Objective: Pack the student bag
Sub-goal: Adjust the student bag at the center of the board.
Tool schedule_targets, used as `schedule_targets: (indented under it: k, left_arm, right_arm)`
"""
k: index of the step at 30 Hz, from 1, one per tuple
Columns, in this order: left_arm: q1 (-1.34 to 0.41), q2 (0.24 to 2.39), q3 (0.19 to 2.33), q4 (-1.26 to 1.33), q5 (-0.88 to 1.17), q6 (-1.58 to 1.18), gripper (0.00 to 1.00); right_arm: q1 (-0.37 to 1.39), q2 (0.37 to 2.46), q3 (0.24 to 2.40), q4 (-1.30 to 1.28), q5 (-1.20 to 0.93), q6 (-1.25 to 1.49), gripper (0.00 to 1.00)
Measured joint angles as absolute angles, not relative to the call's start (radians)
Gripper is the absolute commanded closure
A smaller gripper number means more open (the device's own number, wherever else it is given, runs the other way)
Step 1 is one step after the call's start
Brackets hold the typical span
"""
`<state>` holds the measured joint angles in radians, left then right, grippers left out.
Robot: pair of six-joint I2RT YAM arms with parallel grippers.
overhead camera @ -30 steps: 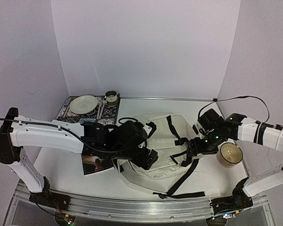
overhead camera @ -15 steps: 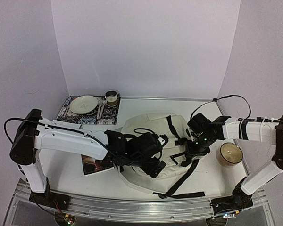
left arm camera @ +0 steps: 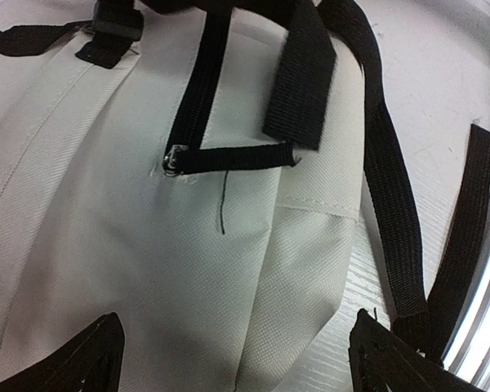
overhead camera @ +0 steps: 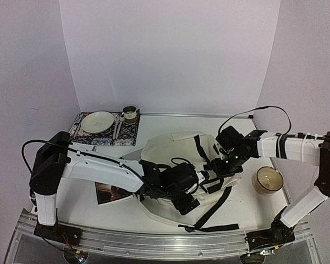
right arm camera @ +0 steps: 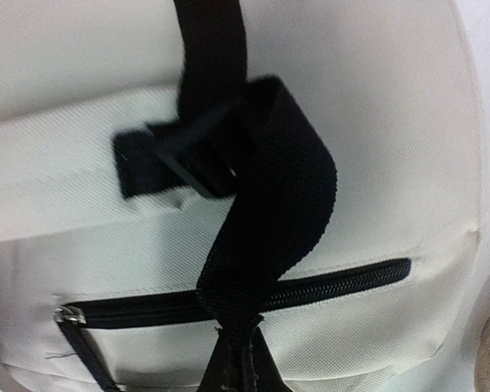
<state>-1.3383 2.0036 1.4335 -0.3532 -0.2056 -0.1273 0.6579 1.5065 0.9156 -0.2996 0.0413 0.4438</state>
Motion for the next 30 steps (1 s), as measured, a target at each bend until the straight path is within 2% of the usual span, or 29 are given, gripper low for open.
schedule_targets:
  k: [9,15,22,23,30]
  left_arm:
    - [-1.332,2.034,1.432,-0.337,-0.146,-0.023,0.07]
    - [-1.320,2.045,1.383,-0.294,-0.093,0.021,0.10]
    - [-1.293,2.042,1.319,-0.226,-0.007,0.046,0.15]
    - [-1.289,2.039,1.311,-0.219,0.006,0.050,0.15]
    - [-1.259,2.010,1.267,-0.190,0.075,0.048,0.14]
  right_arm:
    - [0.640,1.535,1.182,-0.337,0.153,0.319,1.00]
    - [0.567,1.719,1.337,-0.344,0.195,0.247,1.00]
    - [0.473,1.905,1.501,-0.310,0.229,0.232,0.95]
    - [0.467,1.919,1.518,-0.301,0.236,0.234,0.93]
    - [0.442,1.996,1.664,-0.252,0.245,0.226,0.50]
